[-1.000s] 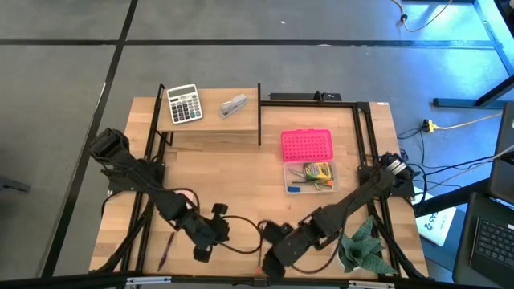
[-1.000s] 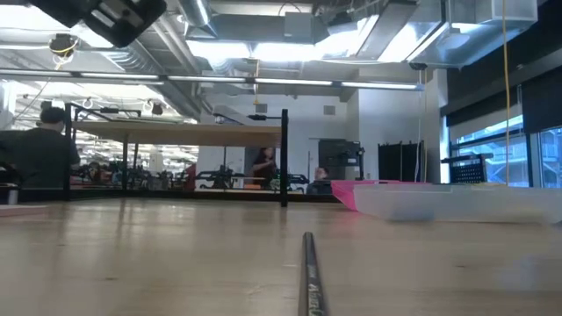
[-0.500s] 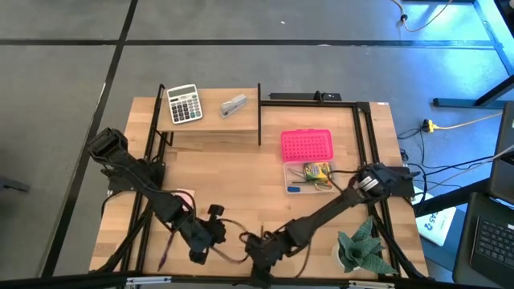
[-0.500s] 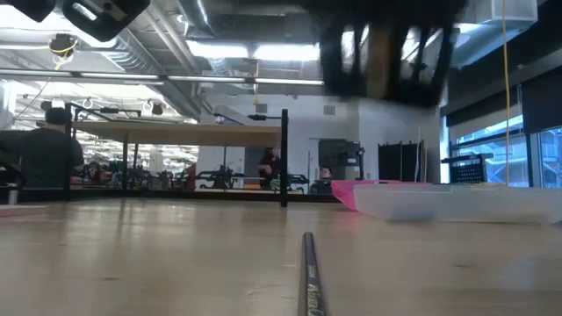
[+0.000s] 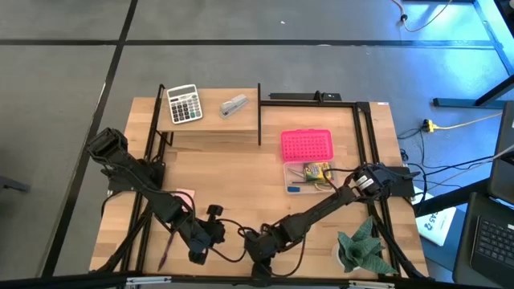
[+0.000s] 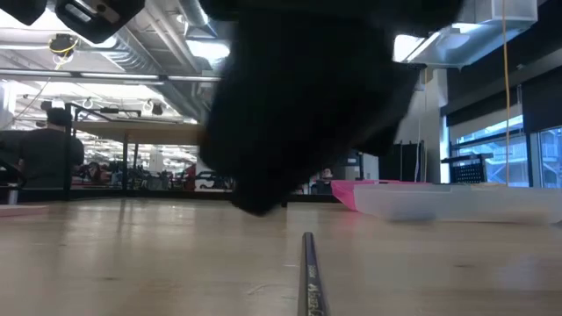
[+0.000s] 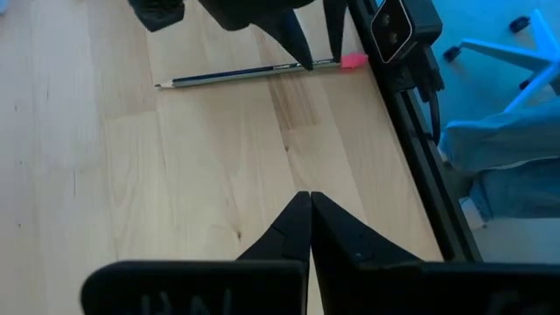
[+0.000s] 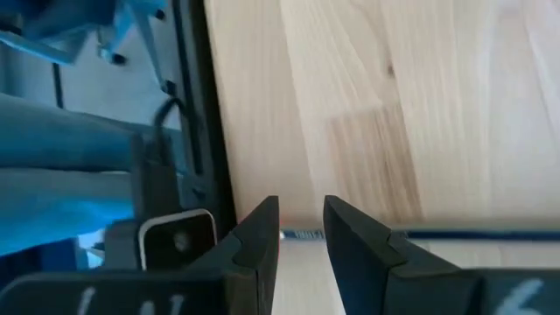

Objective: Pack school essentials
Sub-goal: Put the pink pencil into the pink supply box

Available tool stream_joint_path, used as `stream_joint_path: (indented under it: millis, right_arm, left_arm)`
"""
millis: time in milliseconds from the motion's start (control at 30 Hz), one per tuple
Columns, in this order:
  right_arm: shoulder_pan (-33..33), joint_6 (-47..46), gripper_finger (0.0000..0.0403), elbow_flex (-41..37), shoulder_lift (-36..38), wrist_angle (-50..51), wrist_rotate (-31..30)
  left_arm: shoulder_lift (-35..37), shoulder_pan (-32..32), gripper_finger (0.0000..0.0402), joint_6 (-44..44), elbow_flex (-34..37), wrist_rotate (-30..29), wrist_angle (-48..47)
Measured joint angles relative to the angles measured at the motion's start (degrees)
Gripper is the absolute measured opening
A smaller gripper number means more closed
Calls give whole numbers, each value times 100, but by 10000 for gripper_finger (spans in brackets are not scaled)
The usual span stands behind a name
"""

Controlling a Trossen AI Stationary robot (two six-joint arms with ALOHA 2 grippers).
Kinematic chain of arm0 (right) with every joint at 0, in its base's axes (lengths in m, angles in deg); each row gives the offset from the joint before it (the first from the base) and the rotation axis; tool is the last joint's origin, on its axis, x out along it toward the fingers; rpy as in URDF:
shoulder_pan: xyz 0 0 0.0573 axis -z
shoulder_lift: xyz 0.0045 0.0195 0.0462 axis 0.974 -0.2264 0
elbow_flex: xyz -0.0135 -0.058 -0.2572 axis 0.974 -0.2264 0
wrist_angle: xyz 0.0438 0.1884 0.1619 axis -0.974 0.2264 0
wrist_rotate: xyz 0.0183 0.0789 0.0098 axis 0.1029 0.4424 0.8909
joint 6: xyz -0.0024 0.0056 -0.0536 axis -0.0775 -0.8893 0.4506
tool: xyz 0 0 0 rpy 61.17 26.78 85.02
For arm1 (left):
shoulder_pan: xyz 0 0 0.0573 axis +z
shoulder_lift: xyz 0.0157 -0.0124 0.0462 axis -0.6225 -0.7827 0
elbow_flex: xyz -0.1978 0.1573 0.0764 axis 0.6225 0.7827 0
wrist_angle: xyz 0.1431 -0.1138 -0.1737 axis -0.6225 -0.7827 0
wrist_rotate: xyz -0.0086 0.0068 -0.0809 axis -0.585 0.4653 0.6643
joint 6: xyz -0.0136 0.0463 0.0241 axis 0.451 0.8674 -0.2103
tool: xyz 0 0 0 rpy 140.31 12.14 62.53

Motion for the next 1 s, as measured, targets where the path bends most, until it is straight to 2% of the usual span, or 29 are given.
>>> stream_joint_path:
  millis: [233, 400, 700, 1000]
  right_arm:
    - [0, 174, 96, 0, -29, 335, -9]
    - [-3, 572, 96, -4, -44, 145, -59]
    - [0, 559, 96, -67, -207, 114, -5]
    - [7, 470, 96, -52, -181, 677, 496]
  left_arm:
    - [0, 4, 0, -2, 0, -35, 4]
    - [0, 4, 0, -2, 0, -40, 12]
    - [0, 4, 0, -8, 0, -46, 4]
    - [0, 6, 0, -9, 0, -53, -6]
